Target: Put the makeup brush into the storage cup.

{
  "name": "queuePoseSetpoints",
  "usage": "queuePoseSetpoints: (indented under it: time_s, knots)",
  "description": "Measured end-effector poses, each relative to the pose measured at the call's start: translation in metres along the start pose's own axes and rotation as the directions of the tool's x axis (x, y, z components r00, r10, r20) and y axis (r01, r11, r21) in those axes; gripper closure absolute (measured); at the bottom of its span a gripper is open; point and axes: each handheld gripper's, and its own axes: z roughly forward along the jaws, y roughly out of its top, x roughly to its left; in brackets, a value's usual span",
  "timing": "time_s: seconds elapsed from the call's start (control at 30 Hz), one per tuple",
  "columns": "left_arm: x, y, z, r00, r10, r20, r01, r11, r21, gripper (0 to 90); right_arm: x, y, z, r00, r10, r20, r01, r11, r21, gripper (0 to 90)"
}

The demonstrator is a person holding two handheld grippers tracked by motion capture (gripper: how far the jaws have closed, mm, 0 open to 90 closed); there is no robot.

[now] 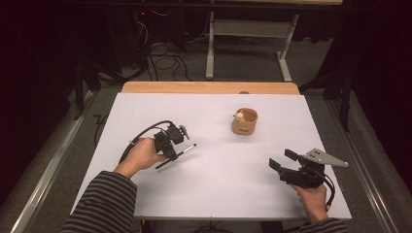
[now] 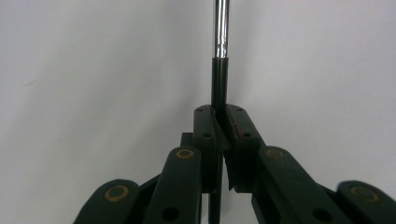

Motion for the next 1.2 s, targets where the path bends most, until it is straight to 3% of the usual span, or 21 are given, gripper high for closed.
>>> queuePoseSetpoints:
  time_s: [0.43, 0.6, 0.9, 1.03, 1.2]
  knots:
    - [-0.003, -0.006, -0.019, 0.9999, -0.003, 0.016, 0.005, 0.9948, -0.102, 83.7, 0.000, 0.000, 0.000, 1.0000, 0.001, -0.002, -0.001, 1.000, 0.001, 25.3]
    - [-0.006, -0.009, -0.030, 0.9996, -0.006, 0.029, 0.011, 0.9836, -0.180, 83.8, 0.000, 0.000, 0.000, 1.0000, 0.000, -0.005, 0.000, 1.000, 0.002, 25.3]
    - [-0.009, -0.016, -0.031, 0.9996, -0.003, 0.030, 0.010, 0.9724, -0.233, 83.8, 0.001, 0.000, 0.001, 1.0000, 0.000, -0.007, 0.000, 1.000, 0.008, 25.4]
    - [-0.010, -0.020, -0.032, 0.9985, -0.011, 0.054, 0.025, 0.9634, -0.267, 83.8, 0.001, 0.000, 0.001, 1.0000, -0.003, -0.008, 0.003, 1.000, 0.010, 25.4]
    - [-0.009, -0.026, -0.032, 0.9963, -0.022, 0.083, 0.049, 0.9435, -0.328, 83.8, 0.003, 0.000, 0.002, 0.9999, -0.009, -0.011, 0.010, 1.000, 0.012, 25.4]
